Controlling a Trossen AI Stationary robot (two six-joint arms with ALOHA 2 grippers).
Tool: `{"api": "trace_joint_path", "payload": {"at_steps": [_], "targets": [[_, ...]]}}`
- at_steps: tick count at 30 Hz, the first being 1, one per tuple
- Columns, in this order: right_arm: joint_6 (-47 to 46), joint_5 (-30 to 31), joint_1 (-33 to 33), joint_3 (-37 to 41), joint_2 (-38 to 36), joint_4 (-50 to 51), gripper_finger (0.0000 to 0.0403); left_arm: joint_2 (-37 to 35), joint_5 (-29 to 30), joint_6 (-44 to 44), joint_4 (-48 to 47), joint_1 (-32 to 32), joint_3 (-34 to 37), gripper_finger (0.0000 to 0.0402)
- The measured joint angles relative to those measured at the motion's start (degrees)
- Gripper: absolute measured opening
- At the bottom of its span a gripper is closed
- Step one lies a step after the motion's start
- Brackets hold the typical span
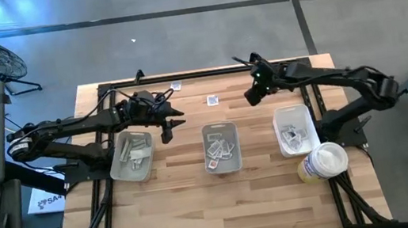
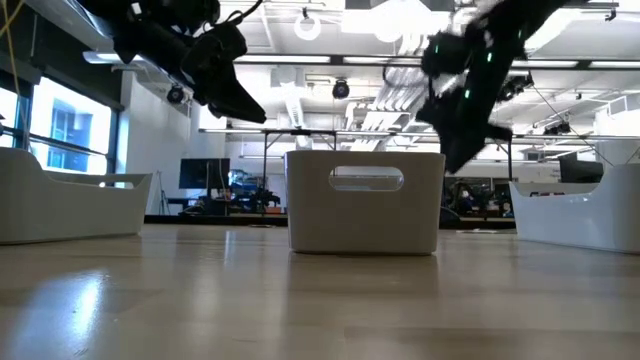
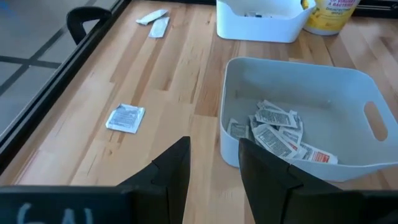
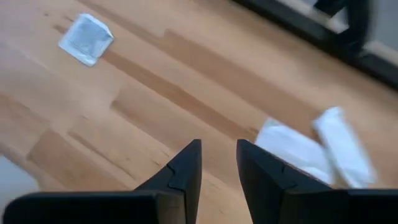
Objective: Pick & Place First Aid Supplies
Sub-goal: Put the bandage pack into the left gray bin
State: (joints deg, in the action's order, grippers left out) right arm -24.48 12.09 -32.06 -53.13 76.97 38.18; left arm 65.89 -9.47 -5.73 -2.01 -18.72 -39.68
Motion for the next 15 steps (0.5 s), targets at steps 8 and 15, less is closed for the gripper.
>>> {"api": "trace_joint_path", "payload": {"at_steps": [8, 15], "targets": [[2.6, -1.6, -5.2, 3.4, 12.2, -8.0, 0.0094, 0.0, -0.5, 0.2, -1.3, 0.0, 0.0, 0.0133], [-0.6, -0.4, -7.4, 1.4, 19.1, -5.8, 0.0094, 0.0, -0.5, 0.1, -1.4, 0.0, 0.0, 0.0134]]}}
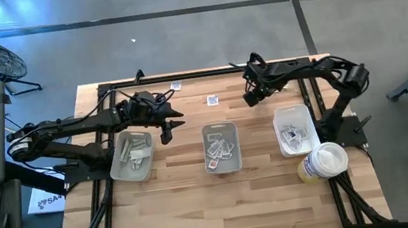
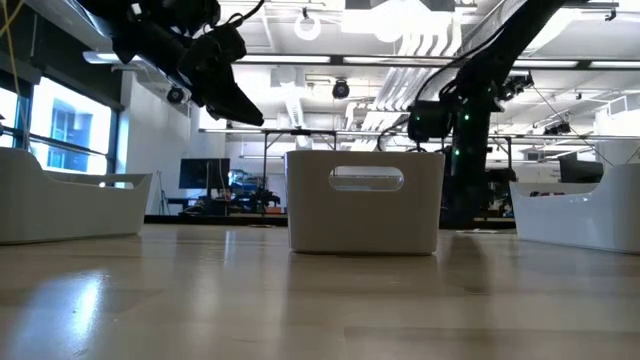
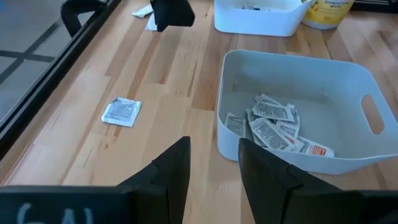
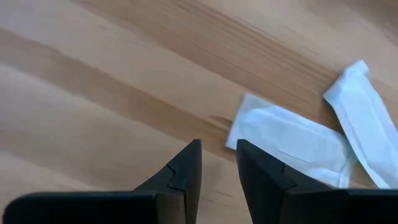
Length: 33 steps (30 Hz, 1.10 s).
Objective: Pick & Place First Aid Supplies
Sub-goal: Put the bandage pack into the left gray bin
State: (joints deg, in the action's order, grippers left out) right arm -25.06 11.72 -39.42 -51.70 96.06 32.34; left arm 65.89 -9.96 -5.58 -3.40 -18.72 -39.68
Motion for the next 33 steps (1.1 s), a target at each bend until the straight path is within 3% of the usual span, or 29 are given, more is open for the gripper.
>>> {"api": "trace_joint_path", "payload": {"at_steps": [18, 30, 33], "targets": [[-3.2, -0.9, -3.0, -0.1, 2.5, -0.3, 0.009, 0.0, 0.0, 0.0, 0.3, 0.0, 0.0, 0.0133], [-4.6, -3.1, -3.3, -0.2, 2.5, 1.7, 0.0008, 0.0, -1.9, 0.0, 0.3, 0.0, 0.0, 0.0133], [-3.7, -3.2, -3.3, -0.1, 2.6, 1.6, 0.0004, 0.0, -2.7, 0.0, 0.3, 0.0, 0.0, 0.0133]]}}
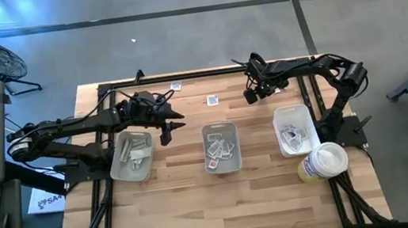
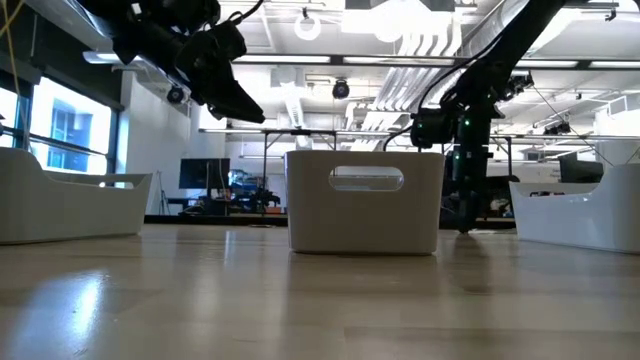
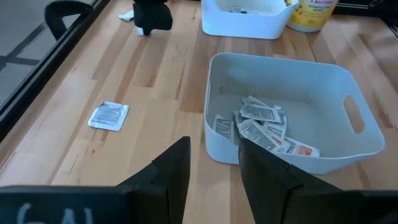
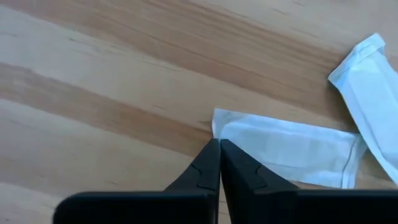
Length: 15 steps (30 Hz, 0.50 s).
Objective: Pick & Place First Aid Supplies
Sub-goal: Put the bandage pack into the left gray bin
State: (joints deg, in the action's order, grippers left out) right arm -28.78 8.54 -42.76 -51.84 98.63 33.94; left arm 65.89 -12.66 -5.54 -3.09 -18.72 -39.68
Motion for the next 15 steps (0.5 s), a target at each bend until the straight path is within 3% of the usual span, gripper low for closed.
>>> {"api": "trace_joint_path", "payload": {"at_steps": [5, 15], "targets": [[2.1, -1.1, 1.4, 0.3, -0.9, -0.3, 0.0001, 0.0, 0.1, -0.1, 1.2, 0.0, 0.6, 0.0133], [6.0, -10.8, 8.3, 0.3, -11.4, -7.7, 0.0001, 0.0, -1.9, -3.1, 26.7, 0.0, 13.2, 0.0133]]}}
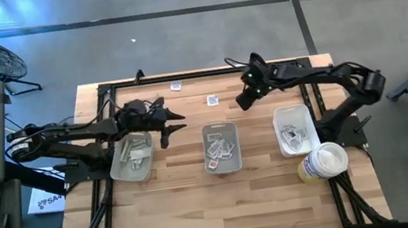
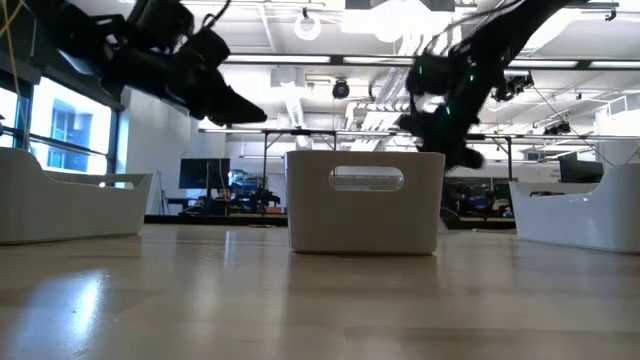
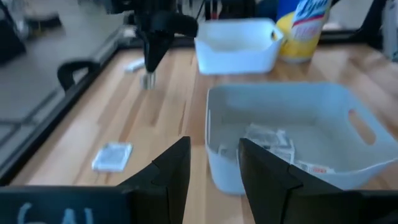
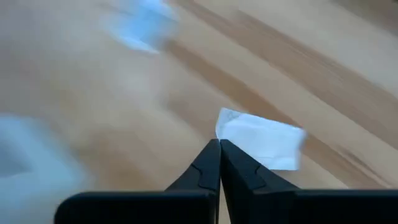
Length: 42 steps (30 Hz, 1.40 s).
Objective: Pick & Place First Aid Supplies
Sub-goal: Put the bandage pack into the left gray bin
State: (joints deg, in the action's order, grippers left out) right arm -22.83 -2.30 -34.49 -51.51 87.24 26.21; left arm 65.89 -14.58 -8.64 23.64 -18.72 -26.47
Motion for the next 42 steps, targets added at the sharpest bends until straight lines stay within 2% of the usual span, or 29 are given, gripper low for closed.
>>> {"api": "trace_joint_path", "payload": {"at_steps": [4, 11, 15, 19, 25, 27, 31, 33, 38, 42], "targets": [[4.9, -8.0, 3.4, -0.1, -3.4, -9.9, 0.0001, 0.0, -1.1, -0.2, 6.6, 0.0, 1.8, 0.0133], [12.1, -16.6, 8.9, -0.1, -3.6, -26.9, 0.0001, 1.5, -1.0, 2.6, 6.8, -0.1, 0.0, 0.0134], [14.6, -17.9, 11.0, -0.1, -3.3, -30.9, 0.0001, 5.8, -3.9, 4.8, 6.9, -1.9, -2.9, 0.0141], [16.8, -18.0, 13.0, -0.1, -3.3, -32.5, 0.0, 12.0, -6.3, 4.8, 6.7, -4.1, -6.7, 0.0175], [17.4, -18.2, 15.3, -0.1, -3.3, -32.4, 0.0, 19.3, -6.0, -3.3, 8.9, -4.9, -12.1, 0.0237], [17.5, -18.1, 15.8, -0.1, -3.3, -32.3, 0.0, 20.8, -8.2, -6.4, 9.1, -4.9, -13.4, 0.0248], [17.8, -18.1, 16.8, -0.2, -3.3, -32.1, 0.0, 23.1, -14.9, -8.9, 9.4, -4.9, -14.5, 0.0252], [18.0, -18.1, 17.1, -0.2, -3.3, -32.1, 0.0, 24.3, -15.1, -9.0, 9.7, -4.8, -15.3, 0.0252], [18.0, -18.0, 18.1, -0.2, -3.3, -32.6, 0.0, 27.5, -11.1, -8.6, 9.8, -4.9, -17.6, 0.0252], [18.8, -17.9, 18.8, -0.2, -3.3, -33.4, 0.0, 29.1, -17.4, -7.6, 9.7, -4.9, -18.5, 0.0249]]}}
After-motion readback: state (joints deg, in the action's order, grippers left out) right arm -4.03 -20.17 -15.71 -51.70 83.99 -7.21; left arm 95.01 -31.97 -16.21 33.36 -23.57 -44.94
